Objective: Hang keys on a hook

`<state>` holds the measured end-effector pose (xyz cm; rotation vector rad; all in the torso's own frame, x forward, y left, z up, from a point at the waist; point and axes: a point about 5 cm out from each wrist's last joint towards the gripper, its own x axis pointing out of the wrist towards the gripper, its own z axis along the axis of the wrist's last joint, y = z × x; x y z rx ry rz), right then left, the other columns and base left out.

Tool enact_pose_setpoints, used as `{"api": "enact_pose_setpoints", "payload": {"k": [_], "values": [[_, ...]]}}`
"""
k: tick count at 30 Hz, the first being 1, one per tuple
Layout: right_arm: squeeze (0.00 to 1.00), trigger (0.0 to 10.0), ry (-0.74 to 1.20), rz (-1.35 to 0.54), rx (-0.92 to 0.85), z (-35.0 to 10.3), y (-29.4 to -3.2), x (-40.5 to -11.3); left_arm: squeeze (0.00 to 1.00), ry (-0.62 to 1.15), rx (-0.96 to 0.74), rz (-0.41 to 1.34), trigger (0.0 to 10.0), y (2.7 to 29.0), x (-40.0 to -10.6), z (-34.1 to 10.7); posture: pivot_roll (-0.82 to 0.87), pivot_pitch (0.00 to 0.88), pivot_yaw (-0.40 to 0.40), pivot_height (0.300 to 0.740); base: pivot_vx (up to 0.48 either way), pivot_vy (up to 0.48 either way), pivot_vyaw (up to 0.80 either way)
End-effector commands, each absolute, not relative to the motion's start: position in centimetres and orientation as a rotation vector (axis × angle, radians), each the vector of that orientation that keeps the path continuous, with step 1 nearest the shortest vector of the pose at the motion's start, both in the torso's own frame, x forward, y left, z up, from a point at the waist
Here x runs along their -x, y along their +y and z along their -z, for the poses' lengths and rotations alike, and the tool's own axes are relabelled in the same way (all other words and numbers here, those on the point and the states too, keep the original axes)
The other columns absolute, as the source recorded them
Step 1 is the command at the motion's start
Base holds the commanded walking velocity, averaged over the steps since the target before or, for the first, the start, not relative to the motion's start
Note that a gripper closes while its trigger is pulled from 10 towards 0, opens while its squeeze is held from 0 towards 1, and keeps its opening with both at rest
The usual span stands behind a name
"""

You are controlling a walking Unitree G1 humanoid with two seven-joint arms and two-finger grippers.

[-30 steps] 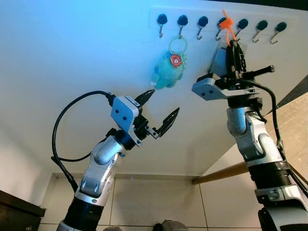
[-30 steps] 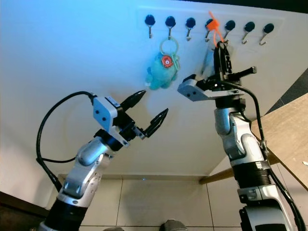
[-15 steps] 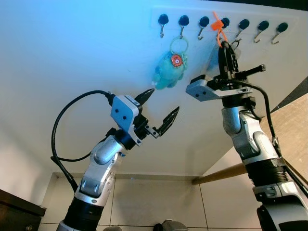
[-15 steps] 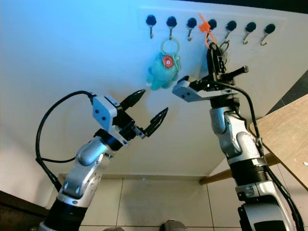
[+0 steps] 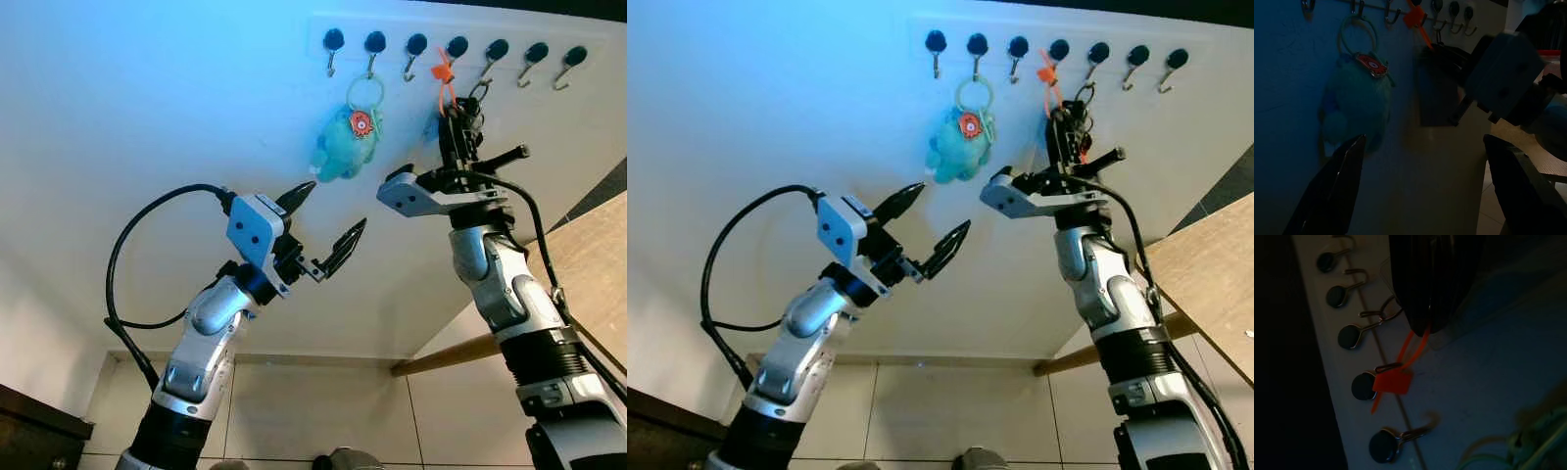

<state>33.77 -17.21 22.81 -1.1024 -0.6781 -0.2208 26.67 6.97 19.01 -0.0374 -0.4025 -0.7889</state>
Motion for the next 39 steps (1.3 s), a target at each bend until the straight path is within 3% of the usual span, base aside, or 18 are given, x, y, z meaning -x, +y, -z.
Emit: {"api": "enact_pose_setpoints", "payload": {"k": [1,8,9,10,11,19,20,21,30,39], "values": [[0.00,10.0,-0.619,0.207,1.069,-21.9,-17.9,-33.9,0.00,-0.412,0.057,0.804,10.0,6.5,-26.5,-19.3,0.04,0.094,-0.075,0.740,0.000,0.000,0.00],[0.01,10.0,-0.632,0.200,1.032,-22.3,-17.9,-33.8,0.00,-0.446,0.068,0.818,10.0,6.1,-26.4,-20.3,0.04,0.091,-0.073,0.740,0.000,0.000,0.00],[0.12,10.0,-0.634,0.201,1.028,-22.4,-17.9,-33.8,0.00,-0.452,0.069,0.819,10.0,6.1,-26.4,-20.4,0.04,0.091,-0.073,0.740,0.000,0.000,0.00],[0.12,10.0,-0.634,0.201,1.028,-22.4,-17.9,-33.8,0.00,-0.452,0.069,0.819,10.0,6.1,-26.4,-20.4,0.04,0.091,-0.073,0.740,0.000,0.000,0.00],[1.00,10.0,-0.640,0.197,1.016,-22.4,-17.9,-33.8,0.00,-0.462,0.070,0.818,10.0,6.0,-26.5,-20.7,0.04,0.088,-0.072,0.740,0.000,0.000,0.00],[1.00,10.0,-0.650,0.199,1.018,-22.7,-17.9,-33.7,0.00,-0.471,0.067,0.820,10.0,6.1,-26.6,-21.0,0.04,0.079,-0.068,0.740,0.000,0.000,0.00],[0.69,10.0,-0.649,0.208,1.027,-22.7,-18.0,-33.7,0.00,-0.471,0.066,0.820,10.0,6.1,-26.6,-21.0,0.04,0.079,-0.068,0.740,0.000,0.000,0.00],[0.00,10.0,-0.661,0.214,1.025,-22.8,-18.0,-33.6,0.00,-0.471,0.067,0.821,10.0,6.1,-26.6,-21.0,0.04,0.079,-0.068,0.740,0.000,0.000,0.00],[0.00,10.0,-0.763,0.162,0.910,-23.3,-17.0,-32.4,0.00,-0.465,0.063,0.830,10.0,6.0,-26.5,-20.8,0.03,0.073,-0.064,0.740,0.000,0.000,0.00],[0.00,10.0,-0.678,0.081,0.810,-19.6,-15.7,-30.6,0.00,-0.459,0.045,0.827,10.0,6.1,-26.3,-20.2,0.04,0.079,-0.060,0.740,0.000,0.000,0.00]]}}
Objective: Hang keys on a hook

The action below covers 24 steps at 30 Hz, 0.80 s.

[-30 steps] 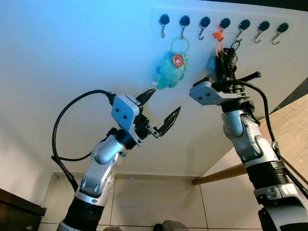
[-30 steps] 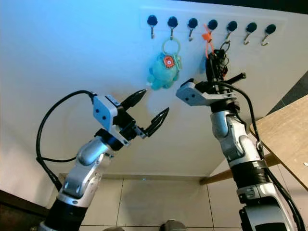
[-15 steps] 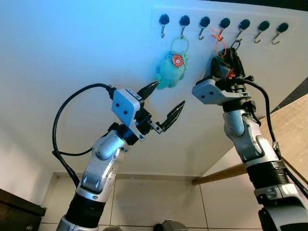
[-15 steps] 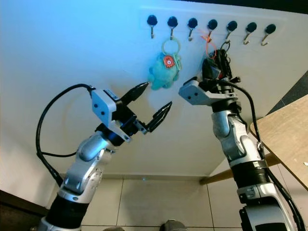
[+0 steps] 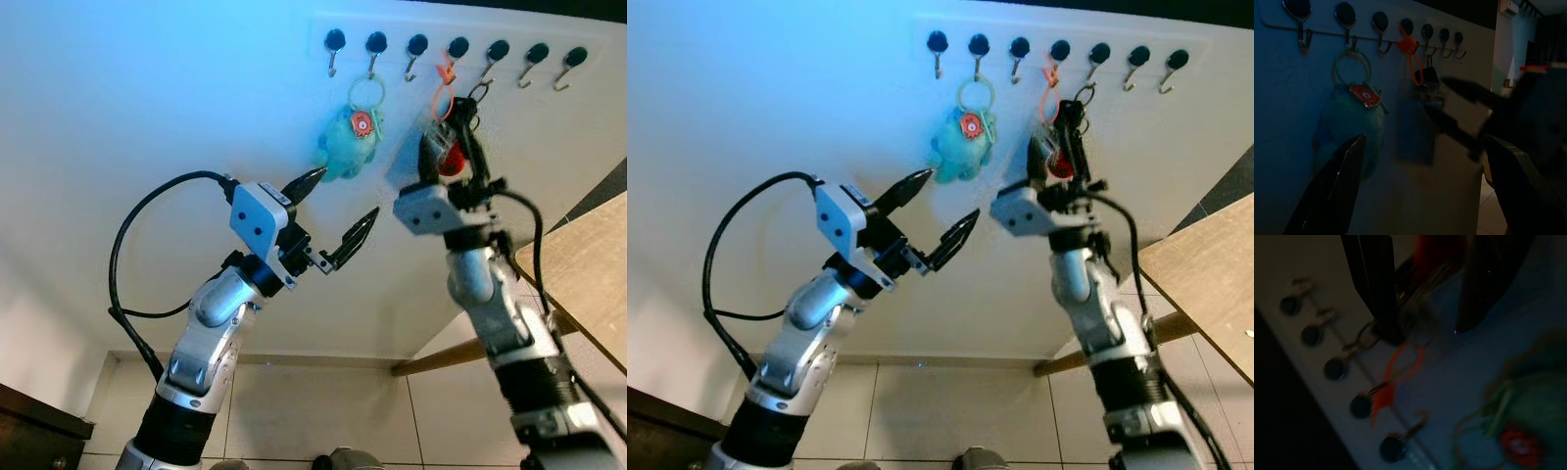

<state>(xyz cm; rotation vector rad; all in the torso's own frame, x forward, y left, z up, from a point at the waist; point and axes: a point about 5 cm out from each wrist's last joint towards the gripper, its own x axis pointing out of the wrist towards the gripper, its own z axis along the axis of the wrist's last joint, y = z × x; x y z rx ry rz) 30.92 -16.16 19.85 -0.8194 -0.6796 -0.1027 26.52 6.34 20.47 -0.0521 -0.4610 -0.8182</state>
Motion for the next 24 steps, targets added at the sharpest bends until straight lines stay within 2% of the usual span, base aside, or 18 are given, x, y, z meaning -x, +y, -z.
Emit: {"api": "enact_pose_setpoints", "payload": {"k": [1,9,11,12,13,14,16,17,18,20,21,23,24], "values": [[0.00,10.0,-0.659,0.071,0.812,-19.0,-15.6,-30.4,0.00,-0.455,0.043,0.828,10.0,6.1,-26.2,-20.1,0.04,0.079,-0.060,0.740,0.000,0.000,0.00],[0.00,10.0,-0.556,0.048,0.774,-16.3,-15.9,-29.8,0.00,-0.442,0.015,0.809,10.0,6.1,-26.3,-19.5,0.04,0.088,-0.055,0.740,0.000,0.000,0.00],[0.00,10.0,-0.265,-0.058,0.563,-10.5,-16.5,-29.0,0.00,-0.286,-0.140,0.665,10.0,7.4,-27.4,-15.1,0.04,0.087,-0.052,0.740,0.000,0.000,0.00],[0.00,10.0,-0.265,-0.058,0.563,-10.5,-16.5,-29.0,0.00,-0.286,-0.140,0.665,10.0,7.4,-27.4,-15.1,0.04,0.087,-0.052,0.740,0.000,0.000,0.00],[0.00,10.0,-0.156,-0.097,0.483,-8.3,-16.5,-28.5,0.00,-0.208,-0.206,0.626,10.0,8.1,-27.5,-13.0,0.04,0.087,-0.052,0.740,0.000,0.000,0.00],[0.00,10.0,0.027,-0.132,0.365,-4.5,-16.7,-27.2,0.00,-0.041,-0.303,0.570,10.0,9.3,-27.5,-9.1,0.05,0.086,-0.052,0.740,0.000,0.000,0.00],[0.00,10.0,0.027,-0.132,0.365,-4.5,-16.7,-27.2,0.00,-0.041,-0.303,0.570,10.0,9.3,-27.5,-9.1,0.05,0.086,-0.052,0.740,0.000,0.000,0.00],[0.00,10.0,0.169,-0.115,0.301,-1.8,-17.2,-25.9,0.00,0.098,-0.351,0.499,10.0,10.6,-27.4,-6.1,0.05,0.085,-0.052,0.740,0.000,0.000,0.00],[0.00,10.0,0.169,-0.115,0.301,-1.8,-17.2,-25.9,0.00,0.098,-0.351,0.499,10.0,10.6,-27.4,-6.1,0.05,0.085,-0.052,0.740,0.000,0.000,0.00],[0.00,10.0,0.351,-0.042,0.247,1.3,-18.3,-24.2,0.00,0.233,-0.376,0.326,10.0,13.1,-27.1,-2.9,0.06,0.082,-0.055,0.740,0.000,0.000,0.00],[0.00,10.0,0.351,-0.042,0.247,1.3,-18.3,-24.2,0.00,0.233,-0.376,0.326,10.0,13.1,-27.1,-2.9,0.06,0.082,-0.055,0.740,0.000,0.000,0.00],[0.00,10.0,0.472,0.030,0.221,3.1,-19.2,-22.8,0.00,0.390,-0.389,0.232,10.0,15.0,-25.9,0.0,0.06,0.077,-0.047,0.740,0.000,0.000,0.00],[0.00,10.0,0.472,0.030,0.221,3.1,-19.2,-22.8,0.00,0.390,-0.389,0.232,10.0,15.0,-25.9,0.0,0.06,0.077,-0.047,0.740,0.000,0.000,0.00]]}}
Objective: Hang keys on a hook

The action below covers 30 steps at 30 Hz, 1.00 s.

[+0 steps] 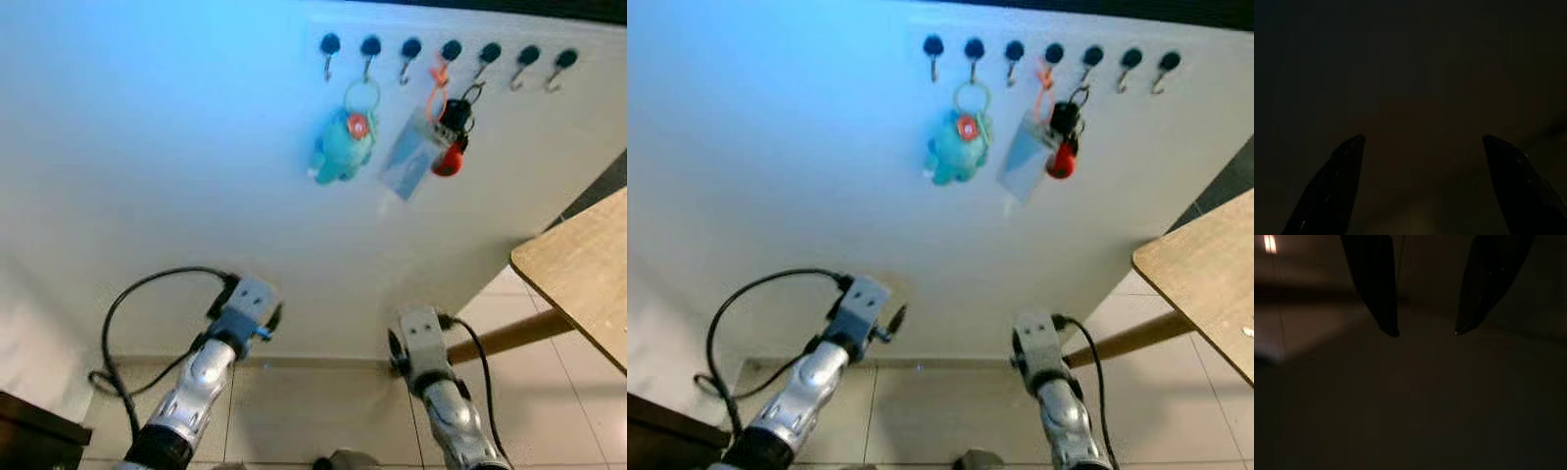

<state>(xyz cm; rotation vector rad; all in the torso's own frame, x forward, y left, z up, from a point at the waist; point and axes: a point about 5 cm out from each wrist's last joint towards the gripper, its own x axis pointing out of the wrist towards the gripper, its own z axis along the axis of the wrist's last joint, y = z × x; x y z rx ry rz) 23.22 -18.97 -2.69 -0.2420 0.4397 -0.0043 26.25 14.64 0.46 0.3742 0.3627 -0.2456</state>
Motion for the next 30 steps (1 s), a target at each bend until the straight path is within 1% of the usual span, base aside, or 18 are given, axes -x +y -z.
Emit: {"api": "enact_pose_setpoints", "payload": {"k": [1,2,3,4,6,9,11,12,16,19,22,30], "values": [[0.00,10.0,0.500,0.049,0.209,3.5,-19.4,-22.5,0.00,0.433,-0.404,0.222,10.0,15.5,-25.5,0.8,0.06,0.077,-0.047,0.740,0.000,0.000,0.00],[0.00,10.0,0.528,0.066,0.185,4.0,-19.6,-22.2,0.00,0.490,-0.410,0.216,10.0,16.0,-24.8,1.9,0.06,0.076,-0.044,0.740,0.000,0.000,0.00],[0.00,10.0,0.528,0.066,0.185,4.0,-19.6,-22.2,0.00,0.490,-0.410,0.216,10.0,16.0,-24.8,1.9,0.06,0.076,-0.044,0.740,0.000,0.000,0.00],[0.00,10.0,0.553,0.082,0.154,4.4,-19.9,-21.8,0.00,0.547,-0.386,0.206,10.0,16.4,-24.0,2.9,0.06,0.073,-0.041,0.740,0.000,0.000,0.00],[0.00,10.0,0.621,0.107,0.100,5.3,-20.4,-20.9,0.00,0.637,-0.288,0.170,10.0,17.1,-22.7,4.3,0.06,0.071,-0.037,0.740,0.000,0.000,0.00],[0.00,10.0,0.649,0.116,0.079,5.7,-20.6,-20.5,0.00,0.668,-0.262,0.160,10.0,17.3,-22.3,4.8,0.06,0.070,-0.037,0.740,0.000,0.000,0.00],[0.00,10.0,0.741,0.102,0.017,6.8,-20.6,-19.4,0.00,0.725,-0.216,0.122,10.0,17.9,-21.7,5.6,0.05,0.066,-0.033,0.740,0.000,0.000,0.00],[0.00,10.0,0.741,0.102,0.017,6.8,-20.6,-19.4,0.00,0.725,-0.216,0.122,10.0,17.9,-21.7,5.6,0.05,0.066,-0.033,0.740,0.000,0.000,0.00],[0.00,10.0,0.825,0.046,-0.002,7.8,-20.2,-18.1,0.00,0.765,-0.114,0.095,10.0,18.2,-21.2,6.2,0.06,0.061,-0.035,0.740,0.000,0.000,0.00],[0.00,10.0,0.825,0.038,-0.001,7.8,-20.0,-18.0,0.00,0.768,-0.106,0.111,10.0,18.1,-21.1,6.2,0.06,0.059,-0.034,0.740,0.000,0.000,0.00],[0.00,10.0,0.822,0.033,0.003,7.9,-20.0,-17.8,0.00,0.803,-0.165,0.163,10.0,18.1,-20.6,6.7,0.06,0.056,-0.035,0.740,0.000,0.000,0.00],[0.00,10.0,0.821,0.026,0.007,7.9,-19.9,-17.9,0.00,0.829,-0.178,0.145,10.0,18.5,-20.1,7.0,0.05,0.049,-0.040,0.740,0.000,0.000,0.00]]}}
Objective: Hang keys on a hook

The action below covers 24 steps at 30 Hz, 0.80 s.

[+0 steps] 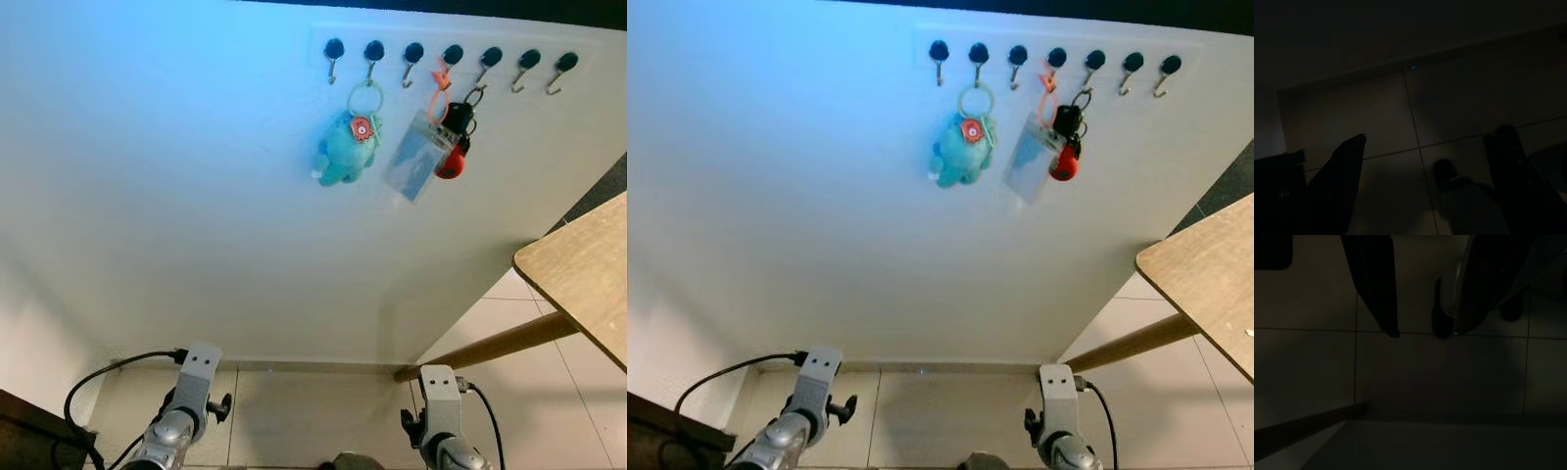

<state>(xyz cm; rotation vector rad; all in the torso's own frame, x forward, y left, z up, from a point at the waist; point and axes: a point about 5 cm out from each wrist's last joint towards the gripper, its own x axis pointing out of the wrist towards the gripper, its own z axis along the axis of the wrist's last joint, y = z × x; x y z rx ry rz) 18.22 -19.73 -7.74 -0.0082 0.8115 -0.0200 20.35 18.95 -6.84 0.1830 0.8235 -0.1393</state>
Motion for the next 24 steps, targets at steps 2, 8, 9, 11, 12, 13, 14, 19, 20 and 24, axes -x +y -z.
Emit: {"api": "enact_pose_setpoints", "payload": {"k": [2,8,9,11,12,13,14,19,20,24], "values": [[0.00,10.0,0.829,0.021,0.013,8.0,-19.9,-17.8,0.00,0.823,-0.180,0.147,10.0,18.4,-20.2,7.0,0.06,0.044,-0.050,0.740,0.000,0.000,0.00],[0.00,10.0,0.855,-0.003,0.047,8.2,-20.1,-17.4,0.00,0.811,-0.204,0.184,10.0,17.8,-20.6,6.9,0.05,0.029,-0.048,0.740,0.000,0.000,0.00],[0.00,10.0,0.852,0.004,0.044,8.1,-20.2,-17.5,0.00,0.815,-0.206,0.185,10.0,17.8,-20.5,6.9,0.05,0.031,-0.044,0.740,0.000,0.000,0.00],[0.00,10.0,0.849,0.009,0.042,8.1,-20.3,-17.5,0.00,0.817,-0.208,0.186,10.0,17.8,-20.5,7.0,0.05,0.030,-0.044,0.740,0.000,0.000,0.00],[0.00,10.0,0.842,0.017,0.036,8.0,-20.4,-17.6,0.00,0.813,-0.208,0.189,10.0,17.6,-20.6,6.9,0.05,0.031,-0.047,0.740,0.000,0.000,0.00],[0.00,10.0,0.840,0.020,0.034,8.0,-20.4,-17.7,0.00,0.811,-0.207,0.190,10.0,17.6,-20.6,6.9,0.05,0.031,-0.047,0.740,0.000,0.000,0.00],[0.00,10.0,0.843,0.020,0.035,8.0,-20.4,-17.5,0.00,0.810,-0.206,0.189,10.0,17.5,-20.7,6.9,0.05,0.026,-0.055,0.740,0.000,0.000,0.00],[0.00,10.0,0.860,0.017,0.044,8.2,-20.5,-17.2,0.00,0.810,-0.203,0.183,10.0,17.4,-20.7,6.9,0.06,0.021,-0.056,0.740,0.000,0.000,0.00],[0.00,10.0,0.857,0.022,0.042,8.2,-20.5,-17.2,0.00,0.809,-0.201,0.183,10.0,17.3,-20.7,6.9,0.05,0.020,-0.049,0.740,0.000,0.000,0.00],[0.00,10.0,0.838,0.050,0.035,7.9,-20.9,-17.6,0.00,0.820,-0.215,0.192,10.0,17.4,-20.8,6.9,0.04,0.026,-0.038,0.740,0.000,0.000,0.00]]}}
